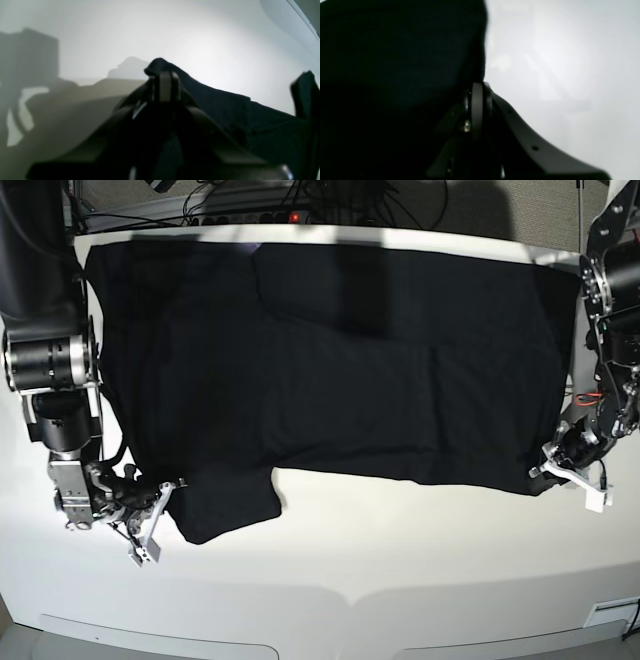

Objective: Fold the T-shirt properly
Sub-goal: 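Lift the hem with both grippers and fold it over toward the collar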

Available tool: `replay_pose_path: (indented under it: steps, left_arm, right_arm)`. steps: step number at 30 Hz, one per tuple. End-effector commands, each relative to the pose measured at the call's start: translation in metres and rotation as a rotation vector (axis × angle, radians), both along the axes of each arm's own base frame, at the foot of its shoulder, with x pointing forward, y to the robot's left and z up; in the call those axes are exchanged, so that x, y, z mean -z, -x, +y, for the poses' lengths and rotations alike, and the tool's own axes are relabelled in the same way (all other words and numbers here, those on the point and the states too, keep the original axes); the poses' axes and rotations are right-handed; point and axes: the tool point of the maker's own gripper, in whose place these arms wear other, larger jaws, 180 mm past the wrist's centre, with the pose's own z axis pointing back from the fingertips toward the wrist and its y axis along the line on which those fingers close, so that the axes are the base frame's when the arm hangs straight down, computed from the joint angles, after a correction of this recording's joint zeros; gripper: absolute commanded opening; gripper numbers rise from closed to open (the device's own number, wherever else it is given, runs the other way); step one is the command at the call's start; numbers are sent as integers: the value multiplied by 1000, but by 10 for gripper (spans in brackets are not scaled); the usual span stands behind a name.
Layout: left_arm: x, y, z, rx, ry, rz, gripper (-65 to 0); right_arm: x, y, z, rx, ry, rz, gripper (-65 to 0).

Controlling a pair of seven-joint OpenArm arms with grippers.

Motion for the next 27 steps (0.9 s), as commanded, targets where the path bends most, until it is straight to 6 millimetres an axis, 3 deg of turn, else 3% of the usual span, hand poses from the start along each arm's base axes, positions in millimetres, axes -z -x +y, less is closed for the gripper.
replay_pose_path:
  steps: [1,5,10,18,22,27]
  left_arm:
    - [-27,-16,12,-18,-5,-78,-650]
    - [-24,-10,21,-24,-20,-66,-650]
    - [-15,8,24,-19,-34,-67,-650]
    - [-35,48,6,64,-93,-183,-650]
    - [-44,67,-7,116,-132,-221,-650]
    - [-50,86,-19,161,-160,-242,-650]
  right_arm:
    - [-27,-20,-1,12,-30,-75,-650]
    - [-33,-22,-3,47,-84,-90,-650]
    - [-35,-16,-19,90,-97,-67,-650]
    - [-41,-9,-30,129,-160,-86,-650]
    - [-53,-5,-25,96,-184,-126,-650]
    - [-72,16,0,-6,-241,-182,-650]
